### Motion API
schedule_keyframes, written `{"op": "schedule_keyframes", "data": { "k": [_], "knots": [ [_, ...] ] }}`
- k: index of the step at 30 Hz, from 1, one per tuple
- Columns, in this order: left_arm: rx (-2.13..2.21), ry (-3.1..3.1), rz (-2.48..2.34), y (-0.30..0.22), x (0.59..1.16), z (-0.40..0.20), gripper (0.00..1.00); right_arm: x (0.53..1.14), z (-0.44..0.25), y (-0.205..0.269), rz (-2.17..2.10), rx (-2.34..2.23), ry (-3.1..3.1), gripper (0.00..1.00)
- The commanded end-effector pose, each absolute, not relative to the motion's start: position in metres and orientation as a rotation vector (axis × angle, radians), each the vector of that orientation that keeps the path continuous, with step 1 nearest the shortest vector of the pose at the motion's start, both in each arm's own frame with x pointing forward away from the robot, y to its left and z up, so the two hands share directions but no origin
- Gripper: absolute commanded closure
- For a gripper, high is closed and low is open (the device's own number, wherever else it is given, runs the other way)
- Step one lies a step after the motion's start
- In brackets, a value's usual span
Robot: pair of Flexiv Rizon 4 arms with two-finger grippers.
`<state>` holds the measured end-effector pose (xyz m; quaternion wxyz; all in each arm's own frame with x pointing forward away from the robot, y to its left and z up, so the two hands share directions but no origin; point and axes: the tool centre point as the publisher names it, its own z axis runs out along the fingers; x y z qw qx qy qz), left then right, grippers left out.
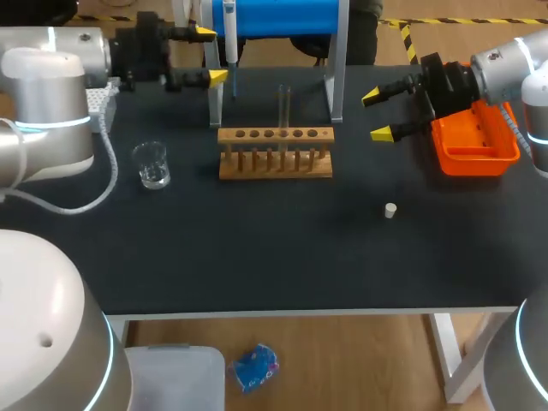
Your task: Invert the test tube, pick up the pipette, mount the tip to pipette, aspirate from beaker and dispense into the tube, eject the tip, return the pipette, and cap with the stopper.
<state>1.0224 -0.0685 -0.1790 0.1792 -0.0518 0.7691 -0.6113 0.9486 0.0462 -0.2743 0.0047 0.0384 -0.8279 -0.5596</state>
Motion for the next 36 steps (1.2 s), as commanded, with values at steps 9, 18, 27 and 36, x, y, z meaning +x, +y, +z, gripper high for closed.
{"op": "schedule_keyframes", "data": {
  "k": [9,18,27,36],
  "knots": [
    [-0.529,2.088,-1.478,0.067,0.963,-0.197,0.0,0.949,-0.274,0.045,-1.752,0.122,-2.593,0.0],
    [-0.548,2.072,-1.473,0.075,0.96,-0.201,0.0,0.949,-0.274,0.045,-1.752,0.122,-2.593,0.0],
    [-0.548,2.072,-1.473,0.075,0.96,-0.201,0.0,0.949,-0.274,0.045,-1.752,0.122,-2.593,0.0],
    [-0.716,2.046,-1.384,0.146,0.996,-0.23,0.0,0.949,-0.274,0.045,-1.752,0.122,-2.593,0.0]
  ]
}}
